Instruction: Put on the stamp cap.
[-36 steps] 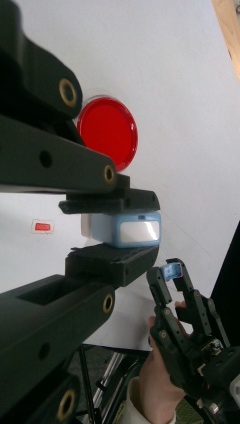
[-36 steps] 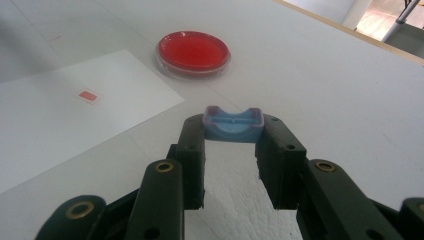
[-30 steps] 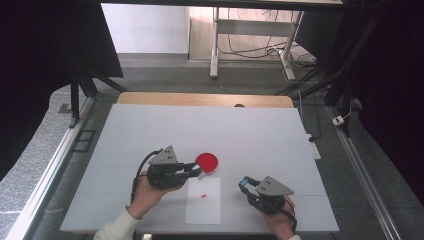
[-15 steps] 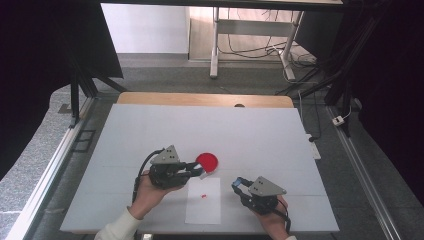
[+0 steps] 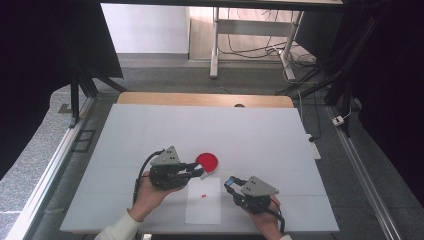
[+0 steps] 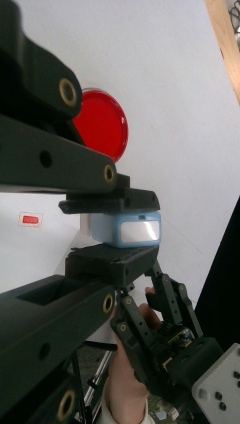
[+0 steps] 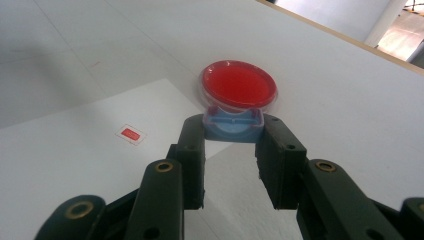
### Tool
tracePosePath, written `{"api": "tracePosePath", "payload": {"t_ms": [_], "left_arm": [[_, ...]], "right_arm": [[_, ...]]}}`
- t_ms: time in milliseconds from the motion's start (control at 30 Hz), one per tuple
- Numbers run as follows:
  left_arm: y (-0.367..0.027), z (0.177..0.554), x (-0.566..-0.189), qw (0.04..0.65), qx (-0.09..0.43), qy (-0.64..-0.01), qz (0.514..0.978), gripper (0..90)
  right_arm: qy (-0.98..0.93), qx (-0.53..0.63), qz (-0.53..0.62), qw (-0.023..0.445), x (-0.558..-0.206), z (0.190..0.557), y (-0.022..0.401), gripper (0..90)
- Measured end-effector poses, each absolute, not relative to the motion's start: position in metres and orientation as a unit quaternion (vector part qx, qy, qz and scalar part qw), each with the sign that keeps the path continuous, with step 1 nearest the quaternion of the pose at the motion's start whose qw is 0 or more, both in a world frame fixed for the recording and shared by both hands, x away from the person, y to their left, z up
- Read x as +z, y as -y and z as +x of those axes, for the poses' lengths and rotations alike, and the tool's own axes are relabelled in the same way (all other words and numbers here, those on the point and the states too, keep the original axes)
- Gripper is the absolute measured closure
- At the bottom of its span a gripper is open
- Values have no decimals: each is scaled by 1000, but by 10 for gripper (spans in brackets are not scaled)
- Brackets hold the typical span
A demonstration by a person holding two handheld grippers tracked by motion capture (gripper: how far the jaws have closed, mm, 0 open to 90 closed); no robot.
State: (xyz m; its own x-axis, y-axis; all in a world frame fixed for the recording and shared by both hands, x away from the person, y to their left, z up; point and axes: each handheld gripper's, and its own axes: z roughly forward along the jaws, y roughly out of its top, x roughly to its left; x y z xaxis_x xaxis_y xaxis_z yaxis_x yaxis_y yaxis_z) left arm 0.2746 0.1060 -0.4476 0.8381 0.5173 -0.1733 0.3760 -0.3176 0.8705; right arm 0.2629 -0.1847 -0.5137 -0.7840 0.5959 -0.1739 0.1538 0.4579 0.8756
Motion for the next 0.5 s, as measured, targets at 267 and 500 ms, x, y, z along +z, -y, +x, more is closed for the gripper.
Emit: {"api": "tracePosePath", "payload": {"t_ms": [267,500], "left_arm": [[-102,275,-449,515,67,-276,809,755],[-101,274,-449,514,66,-276,809,755]], "right_arm": [[-818,472,226,237,-513,262,178,645],[-815,479,223,238,-513,261,169,645]]}}
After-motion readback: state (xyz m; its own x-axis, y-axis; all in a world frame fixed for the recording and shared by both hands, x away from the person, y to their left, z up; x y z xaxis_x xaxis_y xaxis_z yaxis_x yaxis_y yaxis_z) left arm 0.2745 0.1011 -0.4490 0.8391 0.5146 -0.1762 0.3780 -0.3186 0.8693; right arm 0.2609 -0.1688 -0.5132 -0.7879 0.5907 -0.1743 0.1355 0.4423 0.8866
